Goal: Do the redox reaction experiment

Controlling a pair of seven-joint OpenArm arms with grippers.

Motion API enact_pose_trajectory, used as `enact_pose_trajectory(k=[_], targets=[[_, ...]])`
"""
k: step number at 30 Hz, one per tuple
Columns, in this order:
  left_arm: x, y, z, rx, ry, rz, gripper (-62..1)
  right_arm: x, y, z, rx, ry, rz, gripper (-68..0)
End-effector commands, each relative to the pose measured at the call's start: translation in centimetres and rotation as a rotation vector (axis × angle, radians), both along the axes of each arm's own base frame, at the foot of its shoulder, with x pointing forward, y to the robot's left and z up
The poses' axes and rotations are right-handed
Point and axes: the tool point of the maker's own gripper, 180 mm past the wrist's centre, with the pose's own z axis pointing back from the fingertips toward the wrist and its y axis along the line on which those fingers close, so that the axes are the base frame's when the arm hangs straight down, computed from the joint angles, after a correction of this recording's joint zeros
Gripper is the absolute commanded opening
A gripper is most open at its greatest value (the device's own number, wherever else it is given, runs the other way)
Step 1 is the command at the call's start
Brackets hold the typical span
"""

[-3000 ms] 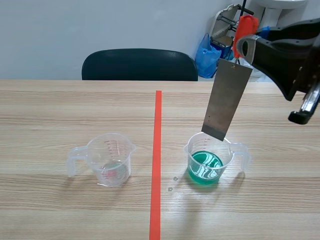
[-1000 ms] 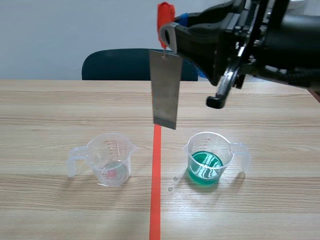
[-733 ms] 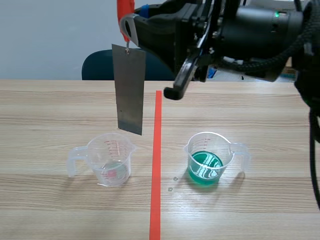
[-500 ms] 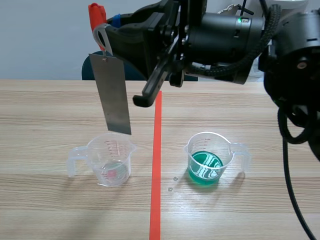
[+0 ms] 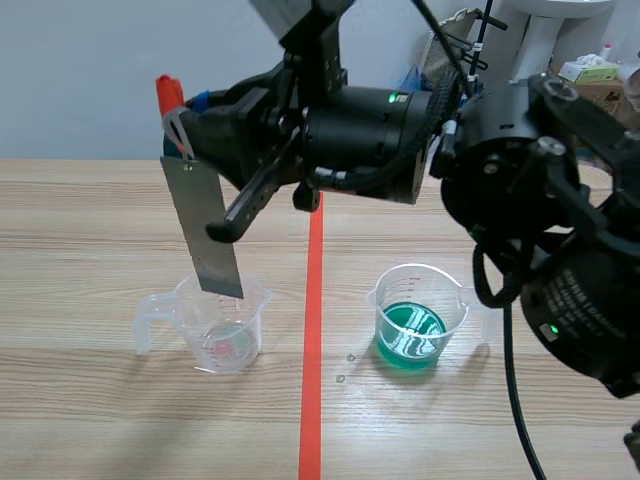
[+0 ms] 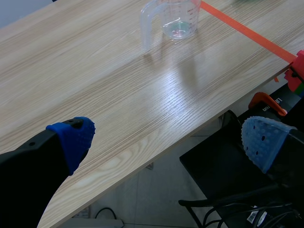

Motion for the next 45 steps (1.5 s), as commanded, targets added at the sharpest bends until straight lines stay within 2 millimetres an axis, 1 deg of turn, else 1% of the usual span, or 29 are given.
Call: enact_pose_trajectory(k=[1,8,45], targets=[[0.33,0.01,0.5,-0.01,-0.022,0.003,1.4,-0.11,0.35,1.73,0.03,-0.046,0.031,-65.5],[0.33,0.01,0.5,-0.01,-0.022,0.003,1.4,-0.6,0.95,1.9,0.043,-0.047,0.054,-65.5],[0.33,0.01,0.5,-0.01,-0.022,0.003,1.4,-0.54,0.9,1.91,0.043,-0.047,0.051,-65.5]])
